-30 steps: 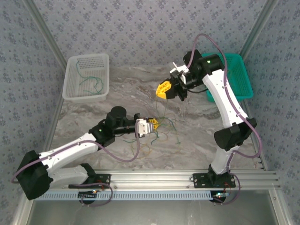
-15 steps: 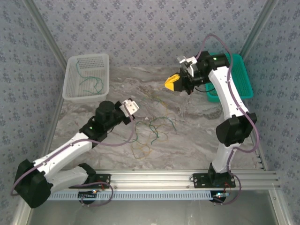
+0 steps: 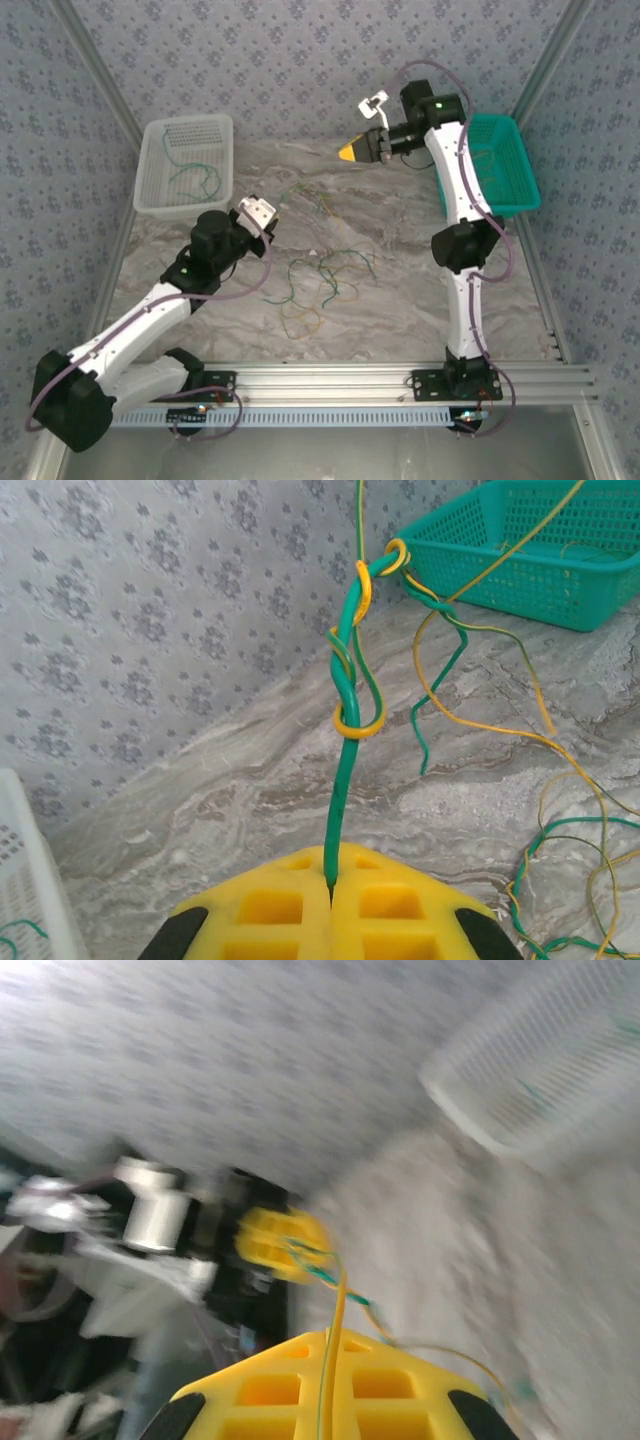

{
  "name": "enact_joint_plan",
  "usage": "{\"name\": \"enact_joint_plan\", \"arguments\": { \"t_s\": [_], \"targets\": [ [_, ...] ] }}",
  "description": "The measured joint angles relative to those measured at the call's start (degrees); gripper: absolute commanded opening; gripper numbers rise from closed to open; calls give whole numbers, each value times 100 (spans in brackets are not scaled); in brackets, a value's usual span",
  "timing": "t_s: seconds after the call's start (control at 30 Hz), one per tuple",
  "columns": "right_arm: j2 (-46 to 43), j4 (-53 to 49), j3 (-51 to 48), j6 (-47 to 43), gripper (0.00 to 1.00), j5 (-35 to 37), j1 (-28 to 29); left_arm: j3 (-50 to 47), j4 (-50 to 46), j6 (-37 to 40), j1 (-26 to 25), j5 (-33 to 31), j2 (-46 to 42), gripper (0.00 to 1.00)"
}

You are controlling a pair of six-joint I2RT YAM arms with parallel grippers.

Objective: Untangle the cables

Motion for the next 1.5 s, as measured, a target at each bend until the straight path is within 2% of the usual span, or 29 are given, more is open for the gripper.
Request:
{"name": "enact_joint_plan", "arguments": {
  "t_s": [0.07,0.17,0.27,0.43,0.53,0.73,0.93,1.3,1.5],
  "targets": [
    [-361,1043,-723,1270,0,822,146,42,-13,-81,0,9,133,0],
    [-669,1864,-1250,2253,0,1784,286,42,0,-170,0,-103,179,0],
    [-1143,2371,-1941,2599,0,2544,330,42,39,-328,136,-225,168,0],
    [-2638,3324,-4251,3003,0,3659,566,39,90,-695,780,-243,138,0],
    [-3405,3888,-5407,3268,0,4087,662,26,136,-872,918,-214,136,0],
    [-4341,4828,-6811,3687,0,4583,256,11,131,-1075,1086,26,116,0],
    [-4905,5357,-7611,3858,0,4769,-114,-61,114,-1274,1386,162,-225,0],
    [-5949,5733,-8321,4232,0,5460,-1067,-160,-146,-2031,2594,-702,-686,0],
    [-6354,5803,-8323,4341,0,5501,-1233,-160,-216,-2465,2804,-887,-732,0]
  ]
}}
